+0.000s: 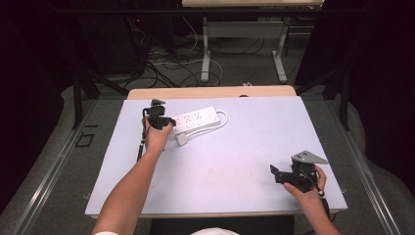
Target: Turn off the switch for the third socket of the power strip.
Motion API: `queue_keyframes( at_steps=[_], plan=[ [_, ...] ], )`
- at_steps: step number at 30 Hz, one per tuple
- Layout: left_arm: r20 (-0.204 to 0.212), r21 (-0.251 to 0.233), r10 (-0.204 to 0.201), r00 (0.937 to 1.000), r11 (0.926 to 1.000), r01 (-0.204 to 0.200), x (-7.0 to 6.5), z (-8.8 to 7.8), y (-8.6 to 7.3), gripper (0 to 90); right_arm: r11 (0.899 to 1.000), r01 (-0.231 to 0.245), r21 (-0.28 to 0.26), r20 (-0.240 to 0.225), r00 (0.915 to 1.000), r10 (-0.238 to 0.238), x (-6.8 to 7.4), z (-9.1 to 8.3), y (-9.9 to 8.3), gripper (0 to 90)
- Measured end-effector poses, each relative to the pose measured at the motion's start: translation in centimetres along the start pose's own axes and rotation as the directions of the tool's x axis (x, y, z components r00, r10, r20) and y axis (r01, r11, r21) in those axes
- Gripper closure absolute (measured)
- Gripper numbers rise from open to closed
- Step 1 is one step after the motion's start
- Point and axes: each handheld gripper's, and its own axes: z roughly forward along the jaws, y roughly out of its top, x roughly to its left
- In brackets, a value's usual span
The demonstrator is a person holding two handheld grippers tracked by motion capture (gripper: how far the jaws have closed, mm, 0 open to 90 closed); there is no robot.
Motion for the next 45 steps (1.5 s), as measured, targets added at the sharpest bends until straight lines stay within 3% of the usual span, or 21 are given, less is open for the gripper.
queue_keyframes(
  at_steps=[24, 45],
  plan=[
    [-0.013, 0.051, -0.022, 0.9997, 0.9984, 0.022, 0.0, 1.0, -0.4, 87.6, 1.000, -0.005, 0.005, -0.008, 1.0000, 0.005, -0.1, 0.0, 0.0, 10.9],
    [-0.001, 0.049, -0.045, 0.9990, 0.9978, 0.045, 0.1, 1.1, -0.5, 88.2, 1.000, 0.003, 0.006, -0.011, 0.9999, -0.003, -0.1, 0.0, 0.0, 10.9]
  ],
)
